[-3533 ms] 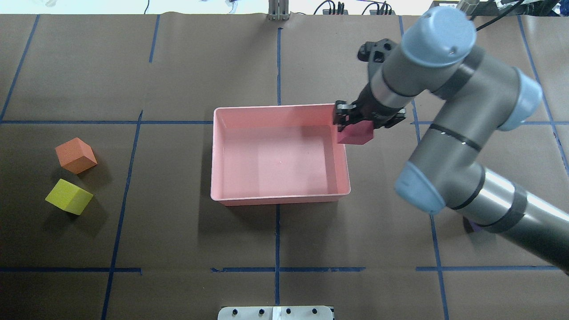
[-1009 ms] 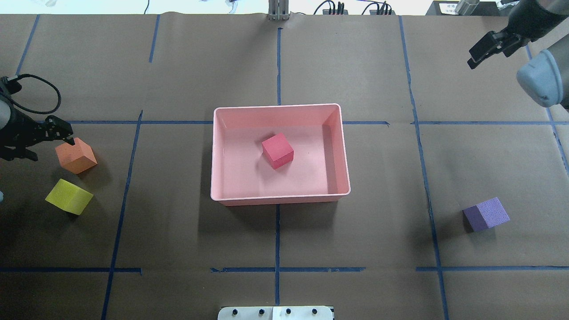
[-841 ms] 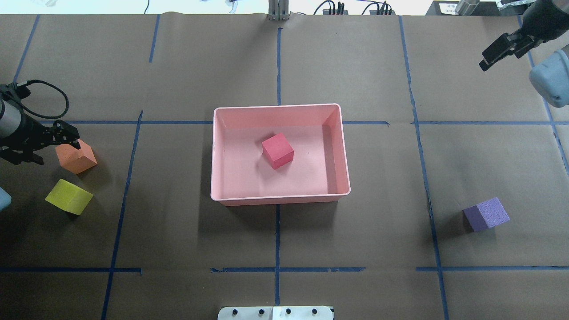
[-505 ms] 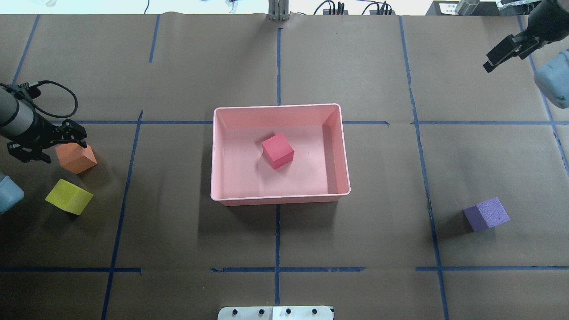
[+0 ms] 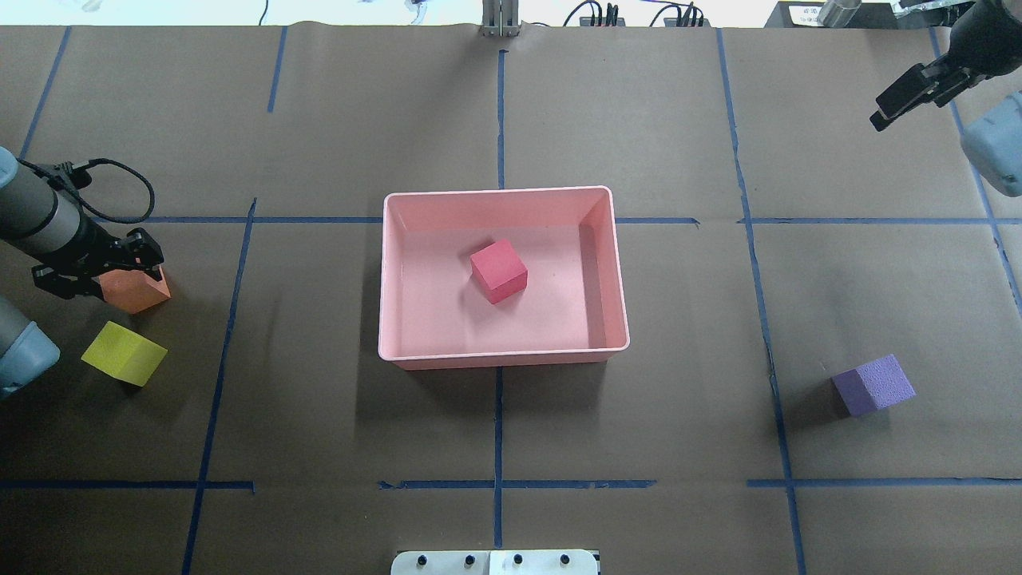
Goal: Place blocks into pink bin with both arms
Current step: 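Carry the orange cube with the left gripper into the bin and release, then grasp the purple cube with the right gripper while the left arm withdraws, then carry the purple cube with the right gripper into the bin and release, then grasp the yellow cube with the left gripper while the right arm withdraws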
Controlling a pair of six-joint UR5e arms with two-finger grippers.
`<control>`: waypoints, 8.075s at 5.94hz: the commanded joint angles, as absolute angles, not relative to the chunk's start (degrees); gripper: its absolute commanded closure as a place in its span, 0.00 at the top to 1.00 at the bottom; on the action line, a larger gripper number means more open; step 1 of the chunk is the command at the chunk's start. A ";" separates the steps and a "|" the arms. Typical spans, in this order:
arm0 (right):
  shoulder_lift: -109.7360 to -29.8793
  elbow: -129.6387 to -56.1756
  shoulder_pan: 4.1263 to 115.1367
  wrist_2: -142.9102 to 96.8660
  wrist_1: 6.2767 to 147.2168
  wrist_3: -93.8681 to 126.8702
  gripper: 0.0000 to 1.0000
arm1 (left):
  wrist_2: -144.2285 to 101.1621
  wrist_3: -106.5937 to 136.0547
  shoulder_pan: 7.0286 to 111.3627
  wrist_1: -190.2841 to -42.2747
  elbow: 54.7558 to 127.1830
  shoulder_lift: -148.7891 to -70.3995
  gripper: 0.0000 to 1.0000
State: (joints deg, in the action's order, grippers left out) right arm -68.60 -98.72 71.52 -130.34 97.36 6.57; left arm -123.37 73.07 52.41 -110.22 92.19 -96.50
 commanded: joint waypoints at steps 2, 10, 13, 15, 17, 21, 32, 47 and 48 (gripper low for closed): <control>-71.53 -98.79 71.63 -130.43 97.03 3.71 1.00 | -123.57 73.04 52.21 -109.26 94.73 -98.33 0.48; -90.59 -116.60 66.64 -130.17 96.86 4.04 1.00 | -115.00 85.77 37.23 -81.47 101.96 -135.78 0.76; -103.02 -116.29 51.49 -122.91 67.63 30.32 1.00 | -113.38 85.34 35.42 -81.65 102.22 -135.44 1.00; -106.87 -115.40 40.91 -115.44 56.52 46.38 1.00 | -113.38 85.34 35.42 -81.56 102.30 -135.26 1.00; -107.22 -112.69 39.21 -114.70 56.51 45.10 1.00 | -112.07 85.34 35.07 -81.48 102.57 -134.74 1.00; -105.91 -109.95 36.30 -113.37 56.51 45.26 0.37 | -111.44 84.47 35.07 -81.47 103.36 -133.77 1.00; -52.40 -110.06 31.15 -108.76 104.42 76.75 0.97 | -119.44 28.90 50.89 -103.42 123.93 -78.25 1.00; -60.03 -111.89 44.19 -116.01 105.47 48.55 1.00 | -120.92 37.18 42.19 -122.43 105.19 -83.67 0.30; -62.73 -111.80 47.17 -118.02 105.21 42.60 1.00 | -122.24 40.05 42.88 -121.82 107.90 -83.67 0.30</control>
State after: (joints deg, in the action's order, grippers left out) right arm -60.86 -111.88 44.79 -116.54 105.33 47.39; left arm -120.95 38.04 42.36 -122.32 105.68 -83.63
